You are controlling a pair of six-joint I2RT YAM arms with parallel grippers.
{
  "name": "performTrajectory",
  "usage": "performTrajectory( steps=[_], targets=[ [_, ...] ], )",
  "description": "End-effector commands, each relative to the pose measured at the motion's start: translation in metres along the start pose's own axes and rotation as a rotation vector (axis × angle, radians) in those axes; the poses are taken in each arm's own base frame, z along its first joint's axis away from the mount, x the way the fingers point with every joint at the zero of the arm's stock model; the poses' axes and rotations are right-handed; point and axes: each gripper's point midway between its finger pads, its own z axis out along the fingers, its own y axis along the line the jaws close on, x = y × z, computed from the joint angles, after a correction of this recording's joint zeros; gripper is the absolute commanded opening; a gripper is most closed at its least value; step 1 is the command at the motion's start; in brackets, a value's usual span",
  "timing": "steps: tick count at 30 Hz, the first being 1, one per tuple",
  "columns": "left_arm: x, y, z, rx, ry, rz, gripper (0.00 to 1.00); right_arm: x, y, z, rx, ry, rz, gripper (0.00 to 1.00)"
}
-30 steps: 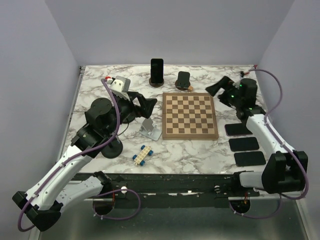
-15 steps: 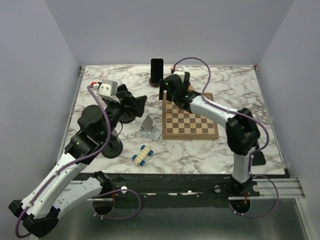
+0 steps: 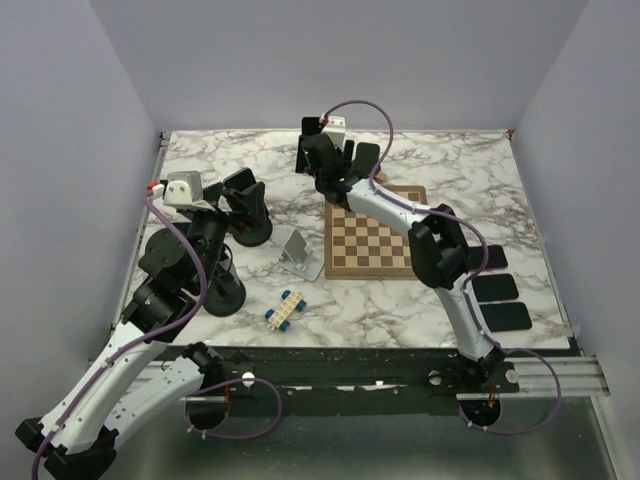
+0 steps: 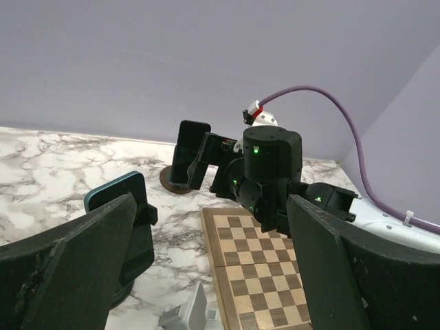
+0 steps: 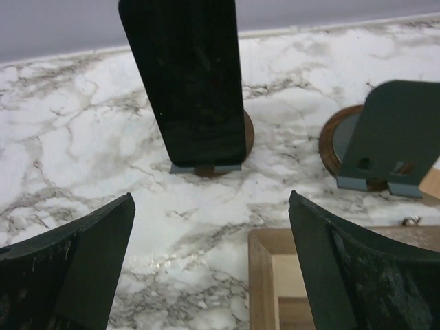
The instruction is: Remove the phone from the phone stand
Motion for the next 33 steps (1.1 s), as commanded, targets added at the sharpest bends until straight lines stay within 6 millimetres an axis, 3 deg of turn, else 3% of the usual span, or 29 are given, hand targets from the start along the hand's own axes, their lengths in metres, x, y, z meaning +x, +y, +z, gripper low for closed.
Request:
performTrajectory(
  steps=[1, 7, 13, 22, 27, 33],
  targets=[
    [0.001, 0.000, 0.005, 0.000, 0.001, -0.017, 0.99, -0.021, 0.013, 0.022, 0.013, -0.129, -0.006, 1.00],
    [0.004, -0.003, 0.008, 0.025, 0.013, -0.027, 0.99, -0.036, 0.011, 0.031, 0.054, -0.222, -0.017, 1.00],
    [0.005, -0.003, 0.010, 0.029, 0.020, -0.026, 0.99, -0.044, 0.024, 0.044, 0.007, -0.276, -0.081, 1.00],
    [0.005, -0.006, 0.010, 0.046, 0.026, -0.031, 0.99, -0.051, 0.020, 0.072, 0.010, -0.314, -0.070, 1.00],
    [0.006, -0.005, 0.012, 0.046, 0.030, -0.033, 0.99, -0.052, 0.005, 0.086, 0.063, -0.336, -0.043, 1.00],
    [0.007, -0.005, 0.013, 0.048, 0.038, -0.039, 0.99, -0.046, 0.014, 0.101, -0.024, -0.350, -0.072, 1.00]
  ],
)
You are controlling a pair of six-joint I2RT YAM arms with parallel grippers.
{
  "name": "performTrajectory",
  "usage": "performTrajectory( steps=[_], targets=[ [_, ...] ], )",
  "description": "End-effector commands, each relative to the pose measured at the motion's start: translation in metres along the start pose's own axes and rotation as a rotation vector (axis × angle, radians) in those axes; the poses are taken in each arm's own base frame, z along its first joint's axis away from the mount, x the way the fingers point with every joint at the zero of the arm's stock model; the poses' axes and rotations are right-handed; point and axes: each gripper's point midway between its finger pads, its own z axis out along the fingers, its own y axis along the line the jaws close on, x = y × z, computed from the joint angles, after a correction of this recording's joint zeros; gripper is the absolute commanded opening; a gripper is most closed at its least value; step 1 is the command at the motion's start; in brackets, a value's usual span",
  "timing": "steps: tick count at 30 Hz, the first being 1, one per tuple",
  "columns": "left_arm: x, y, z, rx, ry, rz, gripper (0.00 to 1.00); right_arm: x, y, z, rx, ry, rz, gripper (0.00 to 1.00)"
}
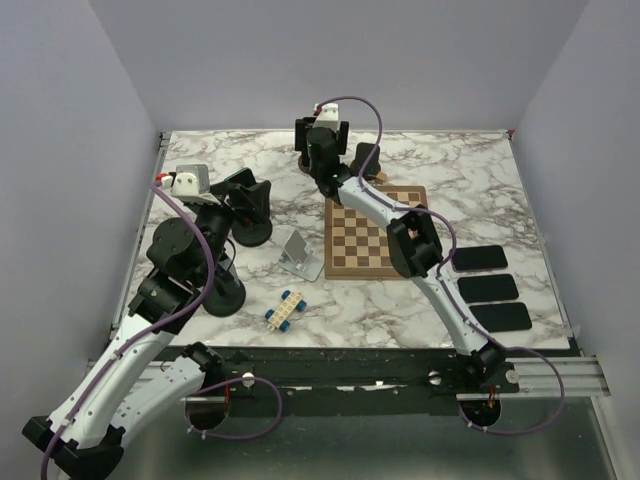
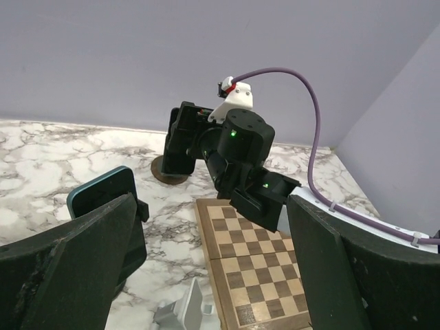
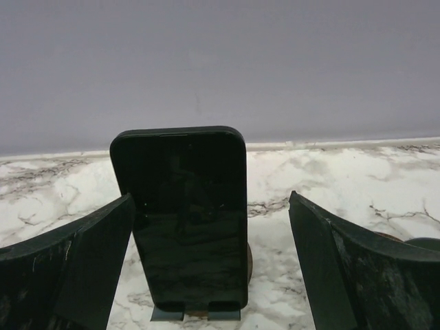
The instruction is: Remove the phone from the phone stand
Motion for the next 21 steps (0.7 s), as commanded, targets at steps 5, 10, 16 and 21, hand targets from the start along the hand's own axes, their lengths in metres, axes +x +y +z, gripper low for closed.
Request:
performTrajectory(
  steps=[5, 10, 16, 21],
  targets=[
    [-0.005, -0.005, 0.001, 0.029, -0.003, -0.024, 0.99, 0.007, 0.004, 0.020, -0.042, -0.052, 0.011, 1.00],
    [-0.004, -0.005, 0.002, 0.031, 0.002, -0.032, 0.99, 0.013, 0.005, 0.020, -0.058, -0.045, 0.022, 1.00],
    [-0.003, -0.006, 0.004, 0.044, 0.011, -0.052, 0.99, 0.004, 0.001, 0.016, -0.007, -0.025, 0.112, 1.00],
    [0.000, -0.007, 0.006, 0.051, 0.023, -0.056, 0.99, 0.005, 0.016, 0.014, -0.093, -0.020, 0.124, 1.00]
  ],
)
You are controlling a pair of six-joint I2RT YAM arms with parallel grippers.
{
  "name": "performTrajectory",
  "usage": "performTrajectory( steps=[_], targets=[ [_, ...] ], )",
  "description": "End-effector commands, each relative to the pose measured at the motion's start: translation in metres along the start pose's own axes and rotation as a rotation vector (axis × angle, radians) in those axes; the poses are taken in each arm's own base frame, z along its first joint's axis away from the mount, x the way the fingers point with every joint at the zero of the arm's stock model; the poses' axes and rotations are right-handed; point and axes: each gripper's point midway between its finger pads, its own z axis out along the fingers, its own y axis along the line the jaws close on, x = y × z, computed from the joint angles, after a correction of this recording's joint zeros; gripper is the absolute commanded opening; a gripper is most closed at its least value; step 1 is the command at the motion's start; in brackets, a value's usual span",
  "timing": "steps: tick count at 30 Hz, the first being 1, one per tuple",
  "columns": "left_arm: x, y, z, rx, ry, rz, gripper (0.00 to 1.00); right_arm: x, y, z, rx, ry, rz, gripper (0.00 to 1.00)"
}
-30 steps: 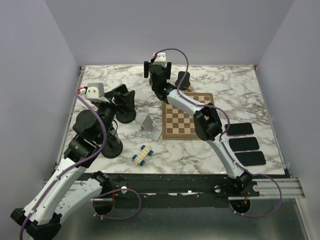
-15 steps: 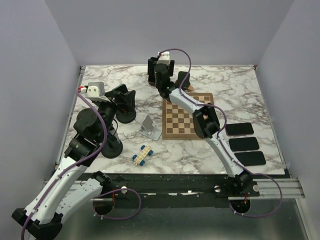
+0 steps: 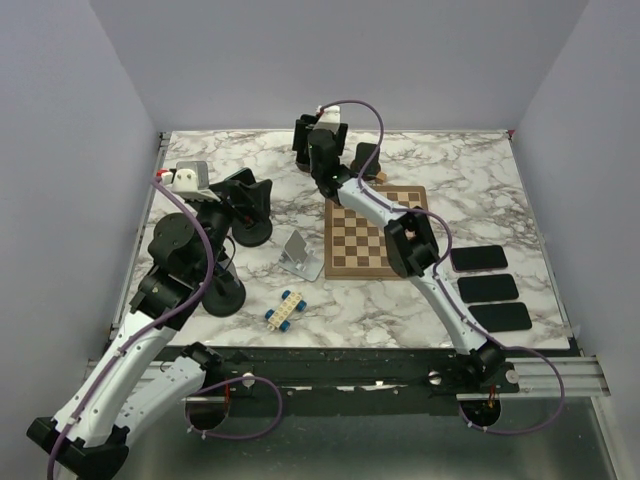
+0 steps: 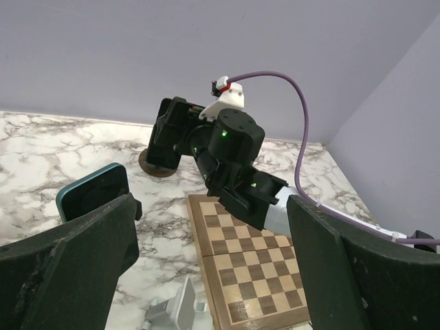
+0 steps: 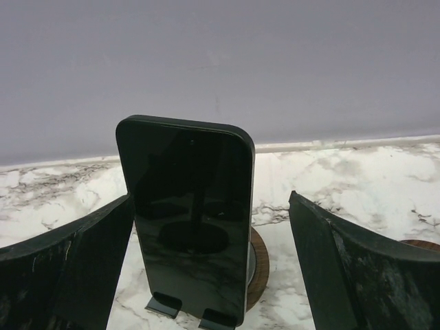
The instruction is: Remove the phone from the phone stand
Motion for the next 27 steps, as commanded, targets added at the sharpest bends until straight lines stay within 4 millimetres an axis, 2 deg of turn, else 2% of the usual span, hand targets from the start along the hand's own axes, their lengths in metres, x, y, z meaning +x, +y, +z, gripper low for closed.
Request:
performTrajectory(
  steps=[1, 4, 9, 12, 18, 23, 27],
  targets=[
    [-0.005, -0.008, 0.001, 0.038, 0.002, -0.020, 0.99, -0.008, 0.012, -0.001, -0.080, 0.003, 0.032, 1.00],
    [-0.004, -0.010, 0.001, 0.045, 0.006, -0.022, 0.99, -0.009, 0.022, -0.004, -0.157, 0.024, 0.010, 1.00],
    [-0.002, -0.012, 0.003, 0.060, 0.018, -0.028, 0.99, -0.011, 0.012, -0.005, -0.248, 0.073, 0.057, 1.00],
    [0.001, -0.015, 0.004, 0.073, 0.027, -0.031, 0.99, -0.019, 0.016, -0.011, -0.368, 0.079, 0.055, 1.00],
    [0.005, -0.018, 0.007, 0.086, 0.048, -0.035, 0.99, -0.023, 0.014, -0.017, -0.497, 0.120, 0.057, 1.00],
    [0.010, -0.020, 0.009, 0.099, 0.063, -0.041, 0.99, -0.026, 0.004, -0.011, -0.538, 0.140, 0.112, 0.99],
    [0.011, -0.021, 0.010, 0.107, 0.069, -0.042, 0.99, -0.032, 0.012, -0.011, -0.615, 0.143, 0.124, 0.97]
  ],
)
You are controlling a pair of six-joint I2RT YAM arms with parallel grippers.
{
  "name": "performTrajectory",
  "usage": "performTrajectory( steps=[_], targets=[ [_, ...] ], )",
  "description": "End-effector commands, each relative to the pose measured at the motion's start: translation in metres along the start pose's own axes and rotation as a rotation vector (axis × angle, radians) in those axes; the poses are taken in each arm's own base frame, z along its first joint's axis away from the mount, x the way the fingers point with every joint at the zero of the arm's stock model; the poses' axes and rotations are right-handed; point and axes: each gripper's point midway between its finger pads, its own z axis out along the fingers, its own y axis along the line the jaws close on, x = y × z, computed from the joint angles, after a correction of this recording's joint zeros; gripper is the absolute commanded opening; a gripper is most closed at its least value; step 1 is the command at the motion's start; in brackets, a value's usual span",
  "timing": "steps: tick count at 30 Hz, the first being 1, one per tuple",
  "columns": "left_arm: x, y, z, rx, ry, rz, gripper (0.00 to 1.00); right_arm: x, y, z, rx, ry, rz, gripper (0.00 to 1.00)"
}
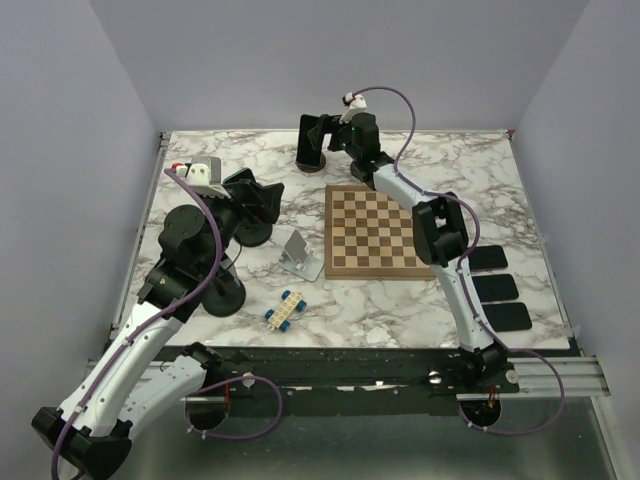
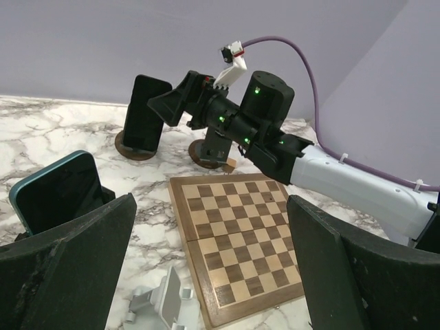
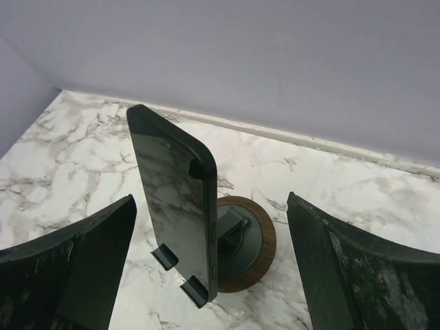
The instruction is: Remove the phone from the phone stand
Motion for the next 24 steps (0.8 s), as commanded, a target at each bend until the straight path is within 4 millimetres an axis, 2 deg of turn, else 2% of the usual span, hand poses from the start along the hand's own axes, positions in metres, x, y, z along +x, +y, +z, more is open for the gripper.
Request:
performTrajectory(
  steps=[1, 7, 16, 21, 24],
  targets=[
    [-0.010, -0.011, 0.000, 0.046, -0.012, -0.015, 0.99, -0.022, 0.031, 0.002, -0.160, -0.012, 0.021, 0.96],
    [-0.011, -0.012, 0.000, 0.052, -0.011, -0.022, 0.99, -0.026, 0.030, 0.007, -0.204, -0.016, 0.044, 0.93],
    [-0.009, -0.013, 0.002, 0.057, -0.001, -0.026, 0.99, -0.017, 0.024, 0.011, -0.218, -0.001, 0.063, 0.92],
    [-0.007, -0.012, 0.003, 0.054, 0.005, -0.026, 0.99, -0.004, 0.020, 0.013, -0.214, 0.021, 0.071, 0.92],
    [-0.006, -0.012, 0.003, 0.055, 0.008, -0.025, 0.99, 0.003, 0.021, 0.013, -0.232, 0.034, 0.079, 0.87]
  ],
)
